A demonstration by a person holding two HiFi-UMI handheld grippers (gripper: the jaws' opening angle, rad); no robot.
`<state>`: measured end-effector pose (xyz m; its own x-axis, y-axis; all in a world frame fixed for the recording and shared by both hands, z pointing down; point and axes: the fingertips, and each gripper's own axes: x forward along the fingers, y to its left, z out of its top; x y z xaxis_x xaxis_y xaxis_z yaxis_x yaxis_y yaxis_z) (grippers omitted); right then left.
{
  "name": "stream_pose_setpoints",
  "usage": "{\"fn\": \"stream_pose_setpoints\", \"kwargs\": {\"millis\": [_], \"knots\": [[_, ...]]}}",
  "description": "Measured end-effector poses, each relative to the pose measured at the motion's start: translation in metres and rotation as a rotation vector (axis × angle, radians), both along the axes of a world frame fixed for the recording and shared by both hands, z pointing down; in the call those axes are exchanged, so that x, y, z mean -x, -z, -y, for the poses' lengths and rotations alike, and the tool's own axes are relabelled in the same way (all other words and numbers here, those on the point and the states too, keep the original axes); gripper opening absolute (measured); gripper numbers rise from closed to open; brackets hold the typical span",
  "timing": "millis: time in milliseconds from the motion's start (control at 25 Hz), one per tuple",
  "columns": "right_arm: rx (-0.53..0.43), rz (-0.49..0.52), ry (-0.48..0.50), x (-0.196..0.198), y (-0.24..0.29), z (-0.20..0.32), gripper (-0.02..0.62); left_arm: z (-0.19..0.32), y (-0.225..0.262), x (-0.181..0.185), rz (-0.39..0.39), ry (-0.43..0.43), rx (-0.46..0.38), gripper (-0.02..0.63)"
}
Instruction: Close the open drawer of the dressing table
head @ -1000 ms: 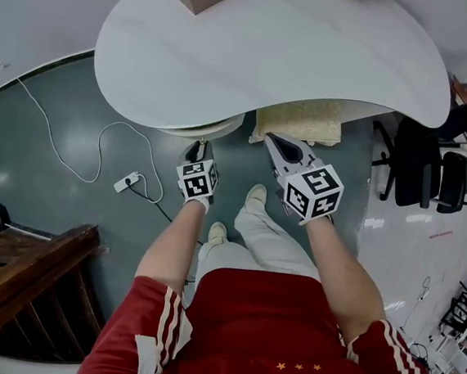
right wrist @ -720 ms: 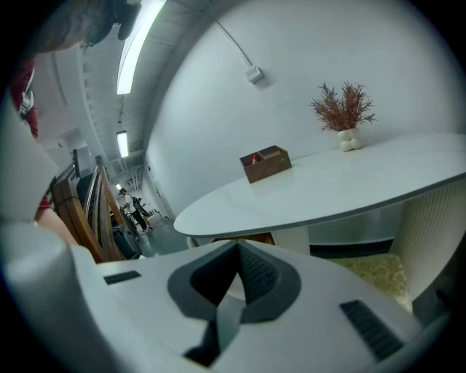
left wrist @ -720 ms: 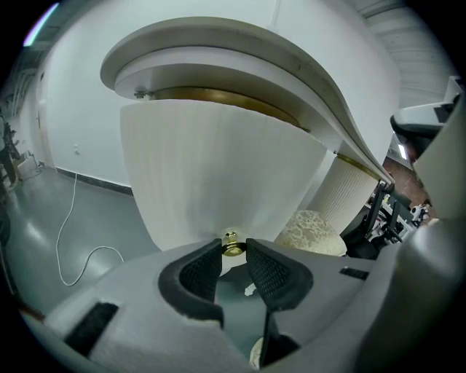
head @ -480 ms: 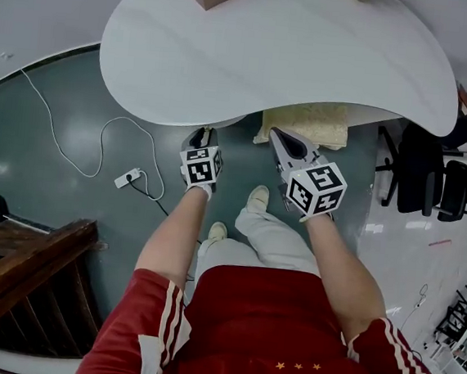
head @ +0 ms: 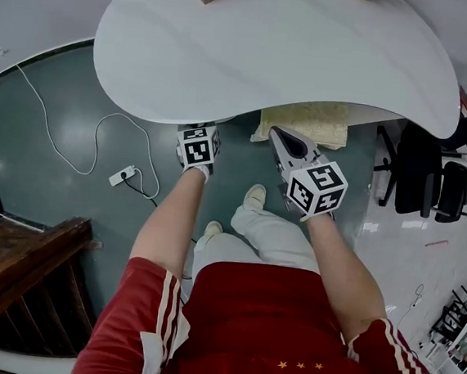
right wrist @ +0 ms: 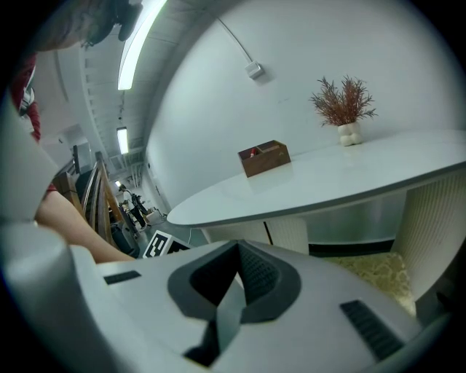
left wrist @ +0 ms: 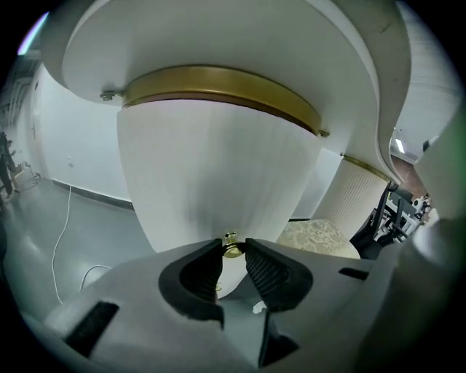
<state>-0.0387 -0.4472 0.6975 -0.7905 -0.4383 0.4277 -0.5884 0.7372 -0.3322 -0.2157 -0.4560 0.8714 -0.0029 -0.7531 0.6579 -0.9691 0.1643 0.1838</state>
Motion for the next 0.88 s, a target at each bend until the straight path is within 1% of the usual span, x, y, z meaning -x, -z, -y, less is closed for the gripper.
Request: {"fn": "stream_pose_setpoints", "kwargs": {"millis": [200, 360, 440, 600, 720, 880], "knots": [[0.007, -0.005, -0.008, -0.005, -0.005, 0.001, 0.0, 0.004, 0.001, 0.0, -0.013, 0.0, -0.011, 0.103], [0.014, -0.017, -0.005, -0.005, -0.005, -0.007, 0.0, 0.003, 0.002, 0.001, -0.054, -0.016, -0.01, 0.106], [0.022, -0.019, -0.006, -0.005, -0.004, -0.01, 0.0, 0.001, 0.004, -0.001, -0.078, -0.031, -0.005, 0.122], [0.027, -0.022, -0.003, -0.001, 0.003, -0.019, 0.0, -0.01, 0.011, 0.0, -0.081, -0.048, 0.002, 0.135], [0.02, -0.021, -0.003, 0.002, 0.01, -0.023, 0.002, -0.021, 0.016, -0.001, -0.096, -0.041, -0.001, 0.144], [0.013, -0.018, -0.029, 0.0, 0.016, -0.027, 0.002, -0.039, 0.02, -0.007, -0.11, -0.04, -0.008, 0.144]]}}
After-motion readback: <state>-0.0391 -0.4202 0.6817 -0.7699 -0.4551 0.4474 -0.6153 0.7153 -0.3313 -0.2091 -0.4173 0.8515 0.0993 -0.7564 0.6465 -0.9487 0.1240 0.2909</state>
